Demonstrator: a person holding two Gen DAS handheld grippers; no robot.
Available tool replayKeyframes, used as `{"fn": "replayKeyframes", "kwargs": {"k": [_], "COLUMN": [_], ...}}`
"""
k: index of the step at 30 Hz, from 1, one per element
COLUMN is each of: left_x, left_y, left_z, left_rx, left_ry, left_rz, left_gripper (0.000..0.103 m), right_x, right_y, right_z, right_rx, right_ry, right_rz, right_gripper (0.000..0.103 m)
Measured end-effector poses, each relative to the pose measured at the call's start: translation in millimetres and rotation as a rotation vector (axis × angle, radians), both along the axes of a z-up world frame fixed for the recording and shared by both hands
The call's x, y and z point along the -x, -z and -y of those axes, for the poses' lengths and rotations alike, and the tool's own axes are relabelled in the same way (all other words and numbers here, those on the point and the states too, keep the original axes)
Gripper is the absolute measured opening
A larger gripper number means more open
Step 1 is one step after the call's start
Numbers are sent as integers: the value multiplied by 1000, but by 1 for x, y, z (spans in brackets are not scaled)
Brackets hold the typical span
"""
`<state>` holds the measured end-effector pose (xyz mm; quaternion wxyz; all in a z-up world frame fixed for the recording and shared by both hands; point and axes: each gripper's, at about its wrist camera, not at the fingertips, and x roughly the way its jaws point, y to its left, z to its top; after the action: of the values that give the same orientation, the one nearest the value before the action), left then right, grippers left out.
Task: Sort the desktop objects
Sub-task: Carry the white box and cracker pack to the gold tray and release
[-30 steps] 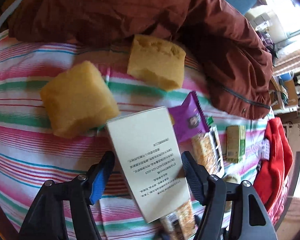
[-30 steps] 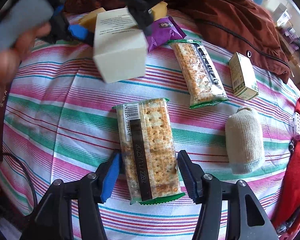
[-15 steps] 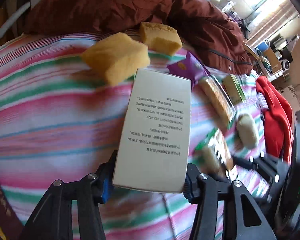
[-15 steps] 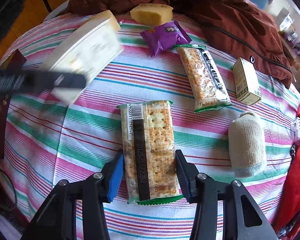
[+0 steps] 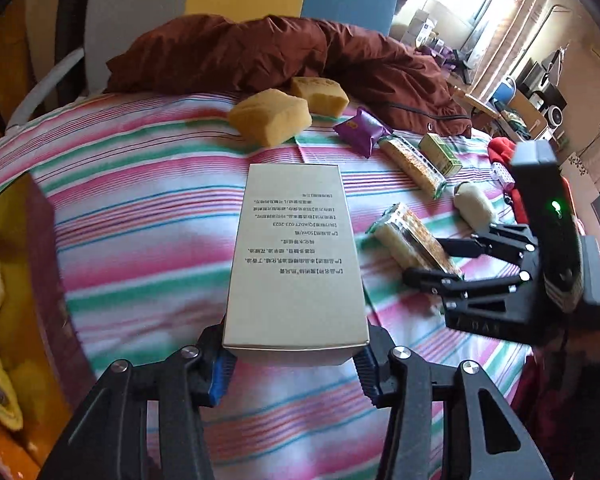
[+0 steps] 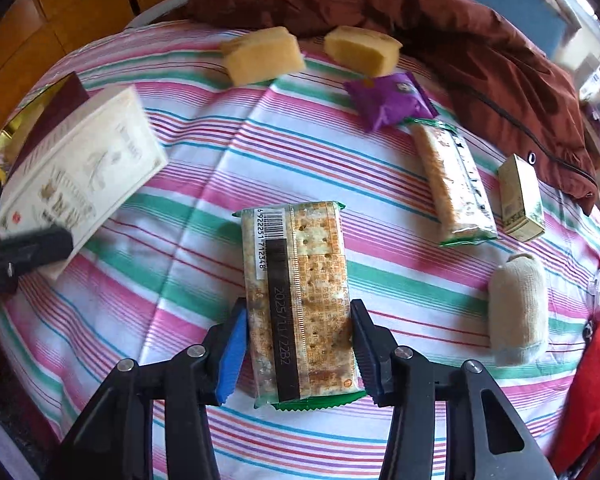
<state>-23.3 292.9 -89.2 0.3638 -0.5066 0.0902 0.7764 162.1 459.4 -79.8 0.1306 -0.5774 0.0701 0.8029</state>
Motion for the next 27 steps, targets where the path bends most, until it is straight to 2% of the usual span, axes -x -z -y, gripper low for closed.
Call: {"fn": "replayKeyframes", "kwargs": {"k": [11,18,19,20,21,22,23,24,26,27], "left_x": [-23,-12,-11,-10,-8,-6,-4,-2,4,7], "left_y": [-37,-52,-55,-58,-62,-64,-66,-69,-73,-74], "left_z": [62,110,117,124,133,142,150,160,181,189], "left_rx": [-61,-118,-126,-134,-141,-149,-155,-155,-156,-150], "left_ry": [-35,-117,-129,-141,-151,-163,-176,-191,-226,-238], "left_rz": [-125,-108,-109,-111,-112,-109,-109,-111,-119,-121], "left_gripper": [50,50,50,50,50,50,50,50,50,50], "right_x": [-11,-11,25,62,75,89,103,89,121,131], "right_y": [-10,-40,-44,-28,-26,-21,-20,-33,-15,-16], "right_z": [21,65,88,89,59,50,73,81,94,104], "right_rx": [3,50,57,67,80,97,111,123,133,144], "right_ry": [21,-17,-24,-33,-44,-56,-68,-85,-111,-134], "right_rz": [-5,-84,-100,-116,-136,-155,-169,-185,-202,-217], "right_gripper": [49,49,49,49,49,49,49,49,49,49]}}
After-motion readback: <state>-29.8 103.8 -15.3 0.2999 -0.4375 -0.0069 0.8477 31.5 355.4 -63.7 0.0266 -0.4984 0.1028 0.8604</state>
